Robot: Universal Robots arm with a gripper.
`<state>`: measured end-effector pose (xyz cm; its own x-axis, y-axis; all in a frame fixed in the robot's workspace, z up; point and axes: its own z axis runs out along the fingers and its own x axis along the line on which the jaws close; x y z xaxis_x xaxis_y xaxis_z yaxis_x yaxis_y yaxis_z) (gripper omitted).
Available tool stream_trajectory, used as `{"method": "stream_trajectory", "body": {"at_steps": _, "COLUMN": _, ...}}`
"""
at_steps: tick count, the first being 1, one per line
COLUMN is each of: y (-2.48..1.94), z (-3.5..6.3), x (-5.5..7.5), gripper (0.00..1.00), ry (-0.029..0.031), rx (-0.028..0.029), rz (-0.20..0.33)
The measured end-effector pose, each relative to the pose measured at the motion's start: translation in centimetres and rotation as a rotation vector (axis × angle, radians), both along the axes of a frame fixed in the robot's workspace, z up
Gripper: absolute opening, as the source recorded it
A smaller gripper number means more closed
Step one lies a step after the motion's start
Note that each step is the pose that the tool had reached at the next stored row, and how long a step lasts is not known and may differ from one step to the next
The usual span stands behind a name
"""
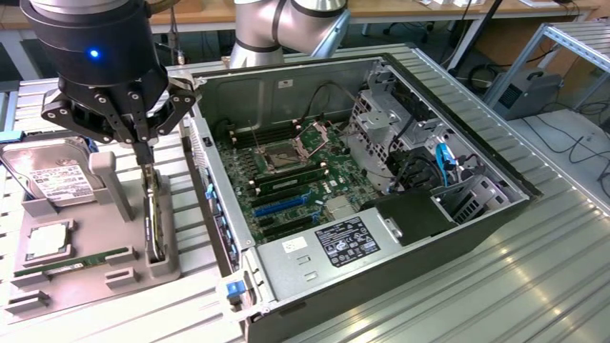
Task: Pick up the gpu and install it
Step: 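Pick up the gpu and move the gpu toward the slot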
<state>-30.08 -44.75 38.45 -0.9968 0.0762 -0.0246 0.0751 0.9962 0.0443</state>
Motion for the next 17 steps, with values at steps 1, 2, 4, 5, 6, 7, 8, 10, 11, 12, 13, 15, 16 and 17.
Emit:
{"method": "stream_trajectory", "body": {"at_steps": 1, "y": 0.00, "z": 0.00, "x": 0.00, "gripper": 0.11, "ry": 0.0001, "rx": -0.0001, "rz": 0.000}}
{"method": "stream_trajectory", "body": {"at_steps": 2, "y": 0.00, "z": 0.00, "x": 0.00, "gripper": 0.11, "ry": 0.0000, "rx": 0.0000, "rz": 0.000}}
{"method": "stream_trajectory", "body": {"at_steps": 4, "y": 0.00, "z": 0.00, "x": 0.00, "gripper": 0.11, "ry": 0.0000, "rx": 0.0000, "rz": 0.000}}
{"method": "stream_trajectory", "body": {"at_steps": 5, "y": 0.00, "z": 0.00, "x": 0.00, "gripper": 0.11, "ry": 0.0000, "rx": 0.0000, "rz": 0.000}}
{"method": "stream_trajectory", "body": {"at_steps": 6, "y": 0.00, "z": 0.00, "x": 0.00, "gripper": 0.11, "ry": 0.0000, "rx": 0.0000, "rz": 0.000}}
{"method": "stream_trajectory", "body": {"at_steps": 7, "y": 0.00, "z": 0.00, "x": 0.00, "gripper": 0.17, "ry": 0.0001, "rx": -0.0001, "rz": 0.000}}
{"method": "stream_trajectory", "body": {"at_steps": 8, "y": 0.00, "z": 0.00, "x": 0.00, "gripper": 0.24, "ry": 0.0001, "rx": 0.0000, "rz": 0.000}}
{"method": "stream_trajectory", "body": {"at_steps": 10, "y": 0.00, "z": 0.00, "x": 0.00, "gripper": 0.36, "ry": 0.0000, "rx": -0.0001, "rz": 0.000}}
{"method": "stream_trajectory", "body": {"at_steps": 11, "y": 0.00, "z": 0.00, "x": 0.00, "gripper": 0.36, "ry": 0.0000, "rx": 0.0000, "rz": 0.000}}
{"method": "stream_trajectory", "body": {"at_steps": 12, "y": 0.00, "z": 0.00, "x": 0.00, "gripper": 0.42, "ry": 0.0001, "rx": -0.0001, "rz": 0.000}}
{"method": "stream_trajectory", "body": {"at_steps": 13, "y": 0.00, "z": 0.00, "x": 0.00, "gripper": 0.42, "ry": 0.0000, "rx": 0.0000, "rz": 0.000}}
{"method": "stream_trajectory", "body": {"at_steps": 15, "y": 0.00, "z": -0.04, "x": 0.00, "gripper": 0.42, "ry": 0.0000, "rx": 0.0000, "rz": 0.000}}
{"method": "stream_trajectory", "body": {"at_steps": 16, "y": 0.00, "z": -0.09, "x": 0.00, "gripper": 0.42, "ry": 0.0000, "rx": 0.0001, "rz": 0.000}}
{"method": "stream_trajectory", "body": {"at_steps": 17, "y": 0.00, "z": -0.12, "x": 0.00, "gripper": 0.42, "ry": 0.0000, "rx": 0.0000, "rz": 0.000}}
